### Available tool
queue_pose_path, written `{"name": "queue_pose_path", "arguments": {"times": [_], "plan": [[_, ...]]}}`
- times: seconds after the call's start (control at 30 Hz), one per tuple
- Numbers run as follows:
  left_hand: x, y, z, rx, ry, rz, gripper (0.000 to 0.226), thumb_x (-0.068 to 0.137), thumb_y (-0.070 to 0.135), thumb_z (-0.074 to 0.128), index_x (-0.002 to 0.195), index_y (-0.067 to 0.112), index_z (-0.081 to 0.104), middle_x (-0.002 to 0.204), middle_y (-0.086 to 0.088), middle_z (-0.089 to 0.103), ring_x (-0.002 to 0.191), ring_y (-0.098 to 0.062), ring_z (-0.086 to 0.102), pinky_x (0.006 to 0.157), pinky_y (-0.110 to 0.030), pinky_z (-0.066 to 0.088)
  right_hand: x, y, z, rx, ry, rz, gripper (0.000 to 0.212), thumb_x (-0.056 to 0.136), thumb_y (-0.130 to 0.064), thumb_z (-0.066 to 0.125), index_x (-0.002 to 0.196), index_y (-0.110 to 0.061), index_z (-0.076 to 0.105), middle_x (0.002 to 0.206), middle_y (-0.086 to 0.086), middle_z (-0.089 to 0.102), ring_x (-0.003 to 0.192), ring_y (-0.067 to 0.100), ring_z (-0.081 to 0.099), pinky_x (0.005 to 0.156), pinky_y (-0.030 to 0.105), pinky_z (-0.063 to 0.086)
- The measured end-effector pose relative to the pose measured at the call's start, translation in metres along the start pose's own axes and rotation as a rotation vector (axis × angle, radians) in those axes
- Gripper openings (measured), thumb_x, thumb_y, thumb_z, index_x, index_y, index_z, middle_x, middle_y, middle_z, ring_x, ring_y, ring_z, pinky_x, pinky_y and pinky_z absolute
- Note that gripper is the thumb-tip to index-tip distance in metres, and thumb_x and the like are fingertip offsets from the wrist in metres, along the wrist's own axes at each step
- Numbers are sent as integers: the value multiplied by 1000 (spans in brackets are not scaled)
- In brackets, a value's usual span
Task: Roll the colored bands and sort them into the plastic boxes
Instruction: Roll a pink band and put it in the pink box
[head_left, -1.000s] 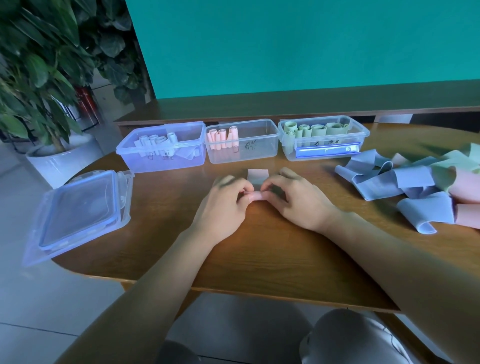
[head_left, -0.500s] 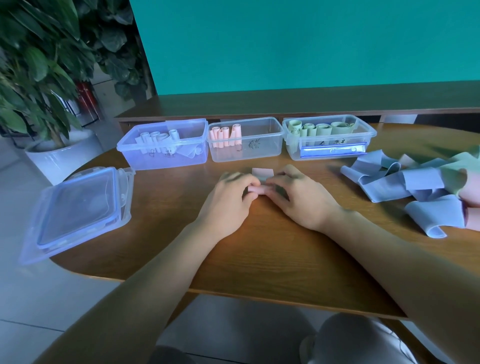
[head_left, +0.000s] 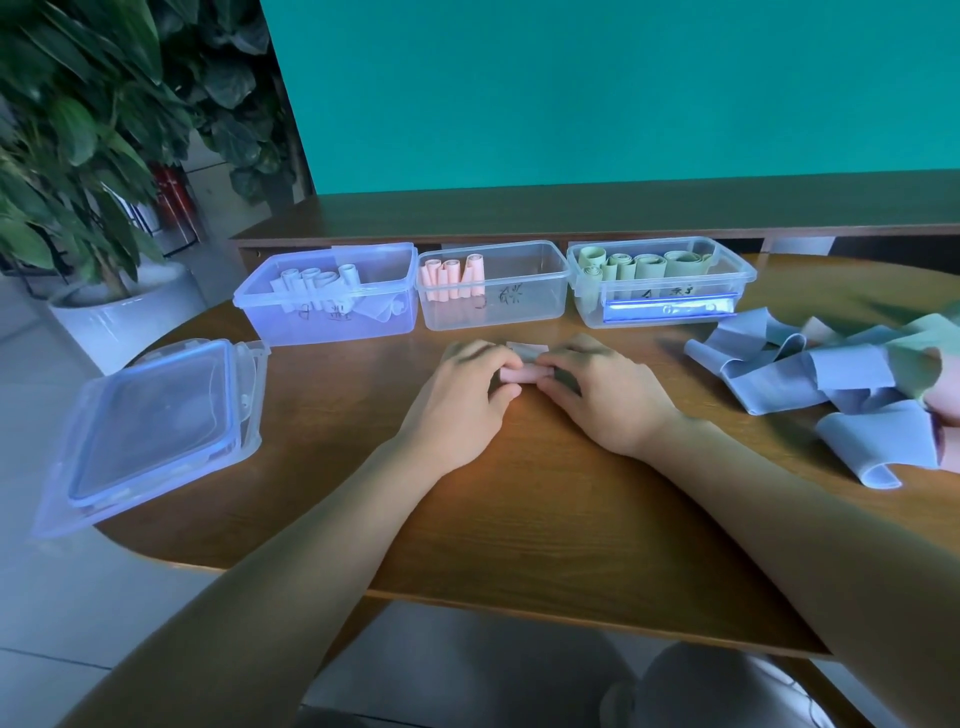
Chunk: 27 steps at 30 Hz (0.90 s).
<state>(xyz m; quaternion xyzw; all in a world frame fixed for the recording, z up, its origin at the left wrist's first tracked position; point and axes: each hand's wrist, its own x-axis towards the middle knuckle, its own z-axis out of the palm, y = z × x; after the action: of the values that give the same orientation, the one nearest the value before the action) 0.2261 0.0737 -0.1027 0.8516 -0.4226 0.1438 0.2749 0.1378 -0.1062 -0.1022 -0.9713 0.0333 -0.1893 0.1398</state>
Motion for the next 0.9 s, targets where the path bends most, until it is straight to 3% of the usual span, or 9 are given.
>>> {"name": "queue_pose_path", "arguments": {"times": [0.23, 0.4, 0.57, 0.7, 0.9], "plan": [[10, -7, 5, 18, -26, 12, 25, 100, 25, 56, 125, 25, 61, 124, 8, 60, 119, -12, 45, 91, -25, 39, 1, -2, -1, 46, 35, -51, 34, 100, -34, 58, 134, -31, 57, 130, -9, 50, 101, 15, 61, 79, 41, 55], [14, -7, 7, 44, 17, 32, 30, 100, 23, 58, 129, 22, 63, 126, 6, 58, 122, -13, 43, 98, -28, 41, 7, 1, 1, 59, 25, -16, 33, 101, -35, 55, 135, -32, 57, 128, -10, 51, 101, 13, 60, 76, 34, 47], [15, -4, 5, 35, 32, 55, 24, 97, 22, 63, 121, 25, 66, 122, 8, 61, 120, -13, 47, 97, -30, 45, 13, 4, 2, 24, -1, 20, 39, 103, -40, 52, 141, -39, 52, 133, -10, 48, 109, 13, 59, 73, 30, 39], [18, -4, 6, 18, 6, 40, 28, 99, 23, 60, 127, 28, 63, 130, 9, 60, 125, -12, 45, 100, -28, 41, 18, 5, 2, 14, -22, 25, 40, 103, -43, 50, 143, -43, 49, 136, -8, 46, 114, 14, 58, 77, 32, 44], [27, -10, 11, 35, -46, 18, 34, 102, 26, 55, 135, 30, 57, 135, 9, 57, 129, -14, 42, 104, -31, 39, 22, 7, 4, 72, 51, 18, 26, 100, -34, 57, 126, -32, 56, 126, -13, 49, 106, 13, 59, 80, 40, 52]]}}
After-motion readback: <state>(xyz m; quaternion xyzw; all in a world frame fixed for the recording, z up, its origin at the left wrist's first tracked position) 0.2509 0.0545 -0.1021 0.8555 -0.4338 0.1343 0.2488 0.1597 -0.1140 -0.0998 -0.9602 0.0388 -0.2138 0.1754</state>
